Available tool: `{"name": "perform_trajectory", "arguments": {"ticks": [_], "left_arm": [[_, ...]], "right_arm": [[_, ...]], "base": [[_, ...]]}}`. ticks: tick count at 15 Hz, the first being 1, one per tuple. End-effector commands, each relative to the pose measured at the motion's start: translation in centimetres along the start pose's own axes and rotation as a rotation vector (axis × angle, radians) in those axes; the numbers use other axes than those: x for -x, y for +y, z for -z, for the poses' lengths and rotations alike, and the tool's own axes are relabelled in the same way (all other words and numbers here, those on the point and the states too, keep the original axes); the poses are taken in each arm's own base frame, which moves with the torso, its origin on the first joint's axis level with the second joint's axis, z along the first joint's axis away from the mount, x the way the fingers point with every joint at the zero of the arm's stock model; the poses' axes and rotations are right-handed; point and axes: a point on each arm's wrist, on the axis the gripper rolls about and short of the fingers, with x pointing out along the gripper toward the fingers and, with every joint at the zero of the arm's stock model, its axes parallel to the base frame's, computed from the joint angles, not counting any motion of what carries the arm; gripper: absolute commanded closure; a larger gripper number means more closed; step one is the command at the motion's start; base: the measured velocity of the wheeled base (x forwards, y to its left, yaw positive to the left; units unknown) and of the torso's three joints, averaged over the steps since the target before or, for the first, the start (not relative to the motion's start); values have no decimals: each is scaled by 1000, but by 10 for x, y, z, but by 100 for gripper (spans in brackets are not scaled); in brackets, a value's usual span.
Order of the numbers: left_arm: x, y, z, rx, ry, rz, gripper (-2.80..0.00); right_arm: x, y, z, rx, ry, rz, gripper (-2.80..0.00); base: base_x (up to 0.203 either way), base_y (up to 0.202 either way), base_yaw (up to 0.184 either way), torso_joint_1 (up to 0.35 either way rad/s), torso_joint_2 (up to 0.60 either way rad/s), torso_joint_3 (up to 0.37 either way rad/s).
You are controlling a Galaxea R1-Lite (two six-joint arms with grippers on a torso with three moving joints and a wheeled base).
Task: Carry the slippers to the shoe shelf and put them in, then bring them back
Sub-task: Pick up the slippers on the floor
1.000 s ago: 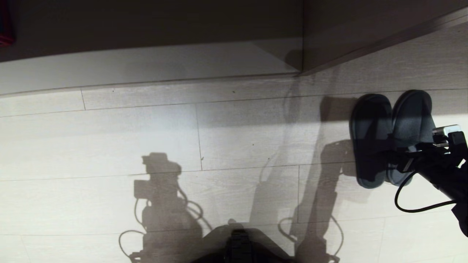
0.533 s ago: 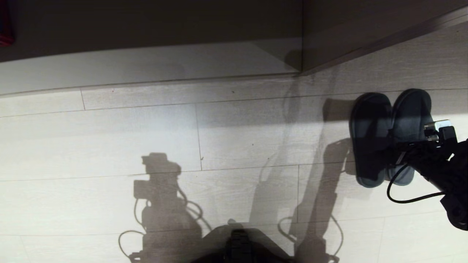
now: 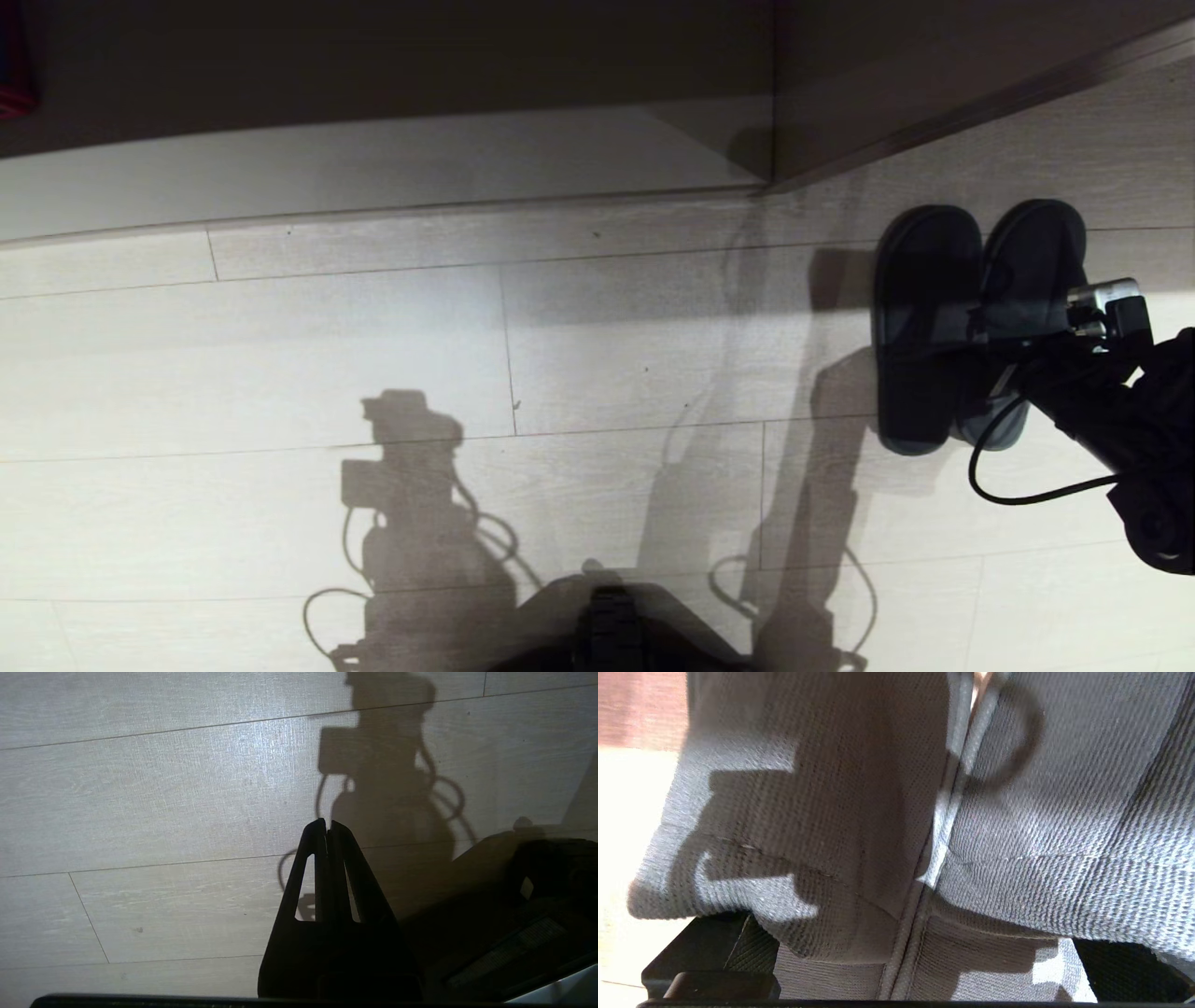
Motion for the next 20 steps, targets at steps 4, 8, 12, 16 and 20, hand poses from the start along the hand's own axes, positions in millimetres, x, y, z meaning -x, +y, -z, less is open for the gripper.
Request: {"name": "perform_trajectory", "arguments": {"ticks": [4, 8, 12, 16, 20], "left_arm": [[0, 0, 0, 3, -1, -2, 0], [0, 0, 0, 6, -1, -2, 0], [0, 0, 0, 6, -1, -2, 0], [0, 0, 0, 8, -1, -2, 0], [0, 0, 0, 8, -1, -3, 0]], "right_arm": [[-8, -2, 6, 34, -5, -2, 0], [-9, -1, 9, 40, 3, -5, 0], [-6, 2, 4, 40, -6, -17, 0], [14, 8, -30, 54, -71, -37, 0], [48, 21, -82, 40, -183, -49, 0]], "base": [[0, 0, 0, 0, 0, 0], [0, 0, 0, 0, 0, 0], [0, 0, 0, 0, 0, 0], [0, 0, 0, 0, 0, 0], [0, 0, 0, 0, 0, 0]]}}
